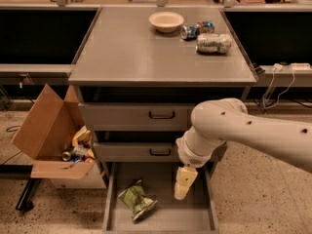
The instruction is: Pick green jalapeno chip bag from bottom drawer and place on counter
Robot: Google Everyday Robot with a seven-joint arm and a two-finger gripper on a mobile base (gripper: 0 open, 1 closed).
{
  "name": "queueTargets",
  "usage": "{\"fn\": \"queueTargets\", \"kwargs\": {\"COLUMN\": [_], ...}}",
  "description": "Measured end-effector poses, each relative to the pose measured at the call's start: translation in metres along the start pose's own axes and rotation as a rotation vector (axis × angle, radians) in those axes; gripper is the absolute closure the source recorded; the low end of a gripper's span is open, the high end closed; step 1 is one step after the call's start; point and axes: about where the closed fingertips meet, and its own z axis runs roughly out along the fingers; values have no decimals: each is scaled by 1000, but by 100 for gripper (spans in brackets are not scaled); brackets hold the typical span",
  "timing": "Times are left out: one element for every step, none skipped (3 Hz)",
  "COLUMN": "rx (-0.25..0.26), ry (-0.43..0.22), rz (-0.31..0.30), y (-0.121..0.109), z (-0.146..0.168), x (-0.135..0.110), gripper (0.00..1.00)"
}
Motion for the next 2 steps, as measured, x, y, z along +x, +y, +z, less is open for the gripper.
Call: {"fn": "queueTargets", "kwargs": {"rx": [0,1], "ry": [0,-8], "rz": [0,7], "y": [0,-3], "z": [0,28], "x": [0,3], "gripper": [0,0]}}
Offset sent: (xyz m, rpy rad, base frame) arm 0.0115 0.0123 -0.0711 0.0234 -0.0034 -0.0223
